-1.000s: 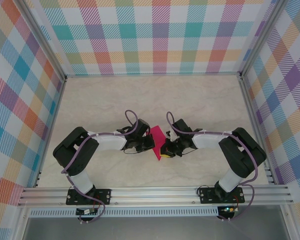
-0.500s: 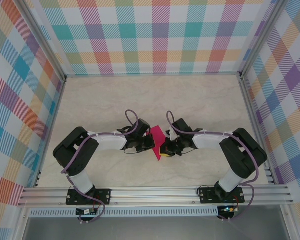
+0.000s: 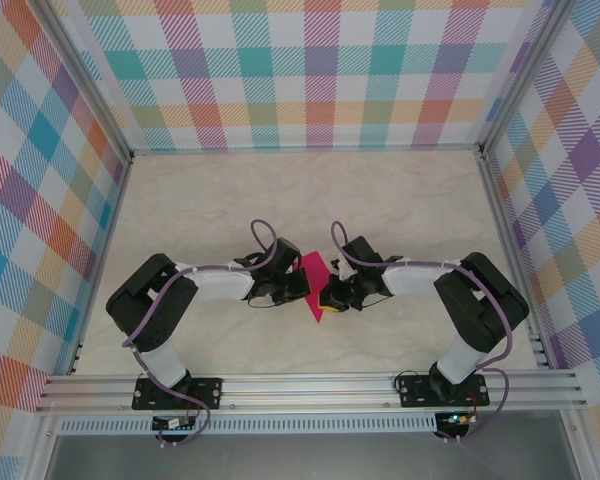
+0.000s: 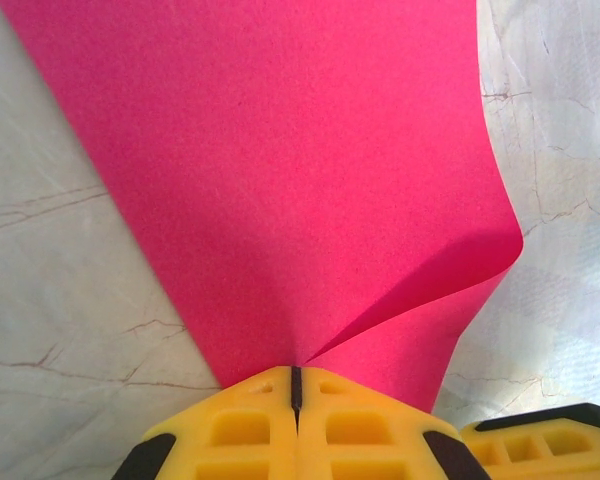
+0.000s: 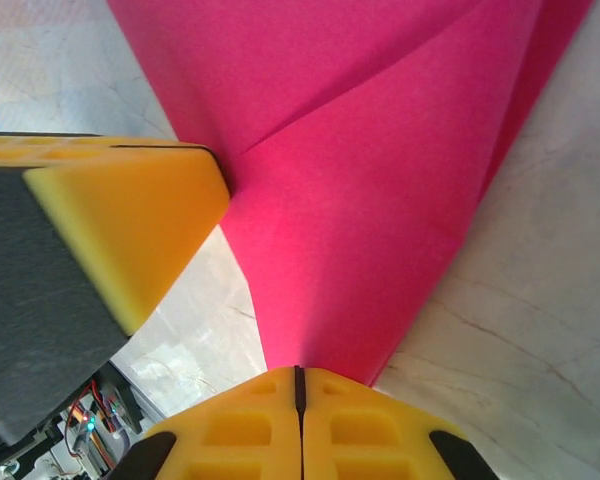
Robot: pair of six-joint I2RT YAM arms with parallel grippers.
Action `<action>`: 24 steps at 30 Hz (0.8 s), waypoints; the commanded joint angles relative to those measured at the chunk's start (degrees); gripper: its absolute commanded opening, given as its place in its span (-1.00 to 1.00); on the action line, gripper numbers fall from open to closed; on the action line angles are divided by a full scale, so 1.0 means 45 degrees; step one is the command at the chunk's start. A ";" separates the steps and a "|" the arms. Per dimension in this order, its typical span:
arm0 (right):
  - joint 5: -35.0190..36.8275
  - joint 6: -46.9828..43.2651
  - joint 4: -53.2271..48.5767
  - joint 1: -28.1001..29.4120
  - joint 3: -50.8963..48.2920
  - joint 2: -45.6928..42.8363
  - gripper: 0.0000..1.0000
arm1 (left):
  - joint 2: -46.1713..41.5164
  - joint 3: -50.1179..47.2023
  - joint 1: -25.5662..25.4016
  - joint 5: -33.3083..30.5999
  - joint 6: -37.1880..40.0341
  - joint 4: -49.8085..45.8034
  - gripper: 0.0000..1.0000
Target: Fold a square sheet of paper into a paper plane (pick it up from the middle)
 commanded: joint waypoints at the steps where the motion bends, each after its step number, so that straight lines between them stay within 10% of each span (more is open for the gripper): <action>1: -0.0252 -0.0451 -0.0035 0.0061 0.0409 0.0253 -0.88 | -0.0224 -0.0049 -0.0147 -0.0035 0.0054 -0.0424 -0.97; 24: -0.0357 -0.0813 -0.0112 0.0071 0.0525 0.1007 -0.88 | -0.1102 -0.0136 -0.0141 -0.0168 0.0120 -0.0418 -0.96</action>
